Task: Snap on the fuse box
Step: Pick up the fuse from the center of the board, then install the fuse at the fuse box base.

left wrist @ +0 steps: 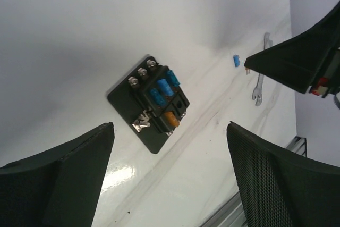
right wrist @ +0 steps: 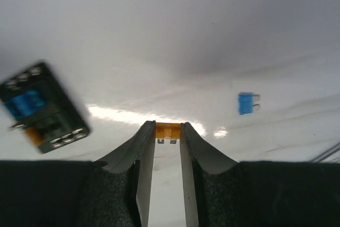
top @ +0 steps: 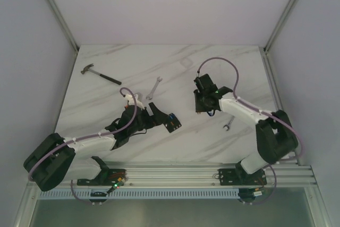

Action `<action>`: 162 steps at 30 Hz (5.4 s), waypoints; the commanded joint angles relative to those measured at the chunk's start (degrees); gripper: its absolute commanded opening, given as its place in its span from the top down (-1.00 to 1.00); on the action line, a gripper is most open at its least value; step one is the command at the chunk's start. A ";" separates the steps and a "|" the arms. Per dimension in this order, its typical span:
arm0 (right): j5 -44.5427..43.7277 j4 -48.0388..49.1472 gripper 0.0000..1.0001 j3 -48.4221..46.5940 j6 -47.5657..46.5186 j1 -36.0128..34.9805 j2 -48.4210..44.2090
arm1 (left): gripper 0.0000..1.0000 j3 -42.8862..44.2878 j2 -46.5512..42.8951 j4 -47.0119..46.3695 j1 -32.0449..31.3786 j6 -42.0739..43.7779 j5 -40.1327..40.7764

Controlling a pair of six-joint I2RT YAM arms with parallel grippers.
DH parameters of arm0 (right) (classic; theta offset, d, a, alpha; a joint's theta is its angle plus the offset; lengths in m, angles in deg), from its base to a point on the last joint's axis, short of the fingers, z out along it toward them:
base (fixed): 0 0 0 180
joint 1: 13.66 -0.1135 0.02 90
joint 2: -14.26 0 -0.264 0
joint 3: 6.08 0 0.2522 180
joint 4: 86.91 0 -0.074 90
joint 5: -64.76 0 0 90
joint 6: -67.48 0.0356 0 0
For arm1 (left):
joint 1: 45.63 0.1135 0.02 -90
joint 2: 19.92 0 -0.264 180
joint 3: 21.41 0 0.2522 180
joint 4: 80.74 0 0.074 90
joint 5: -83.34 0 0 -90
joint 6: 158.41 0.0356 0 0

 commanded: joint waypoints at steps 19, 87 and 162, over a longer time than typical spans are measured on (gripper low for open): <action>1.15 19.73 0.72 6.77 19.71 -13.73 -14.55 | -0.14 5.05 6.13 -19.23 -9.01 11.35 8.59; 51.48 15.84 0.23 7.22 -36.00 -8.10 -34.43 | 1.00 10.32 -14.10 -6.88 -3.93 42.52 -36.81; -2.24 24.95 1.00 10.50 -14.08 -22.20 -3.51 | 0.19 3.07 13.66 -4.11 -0.49 -0.44 -4.51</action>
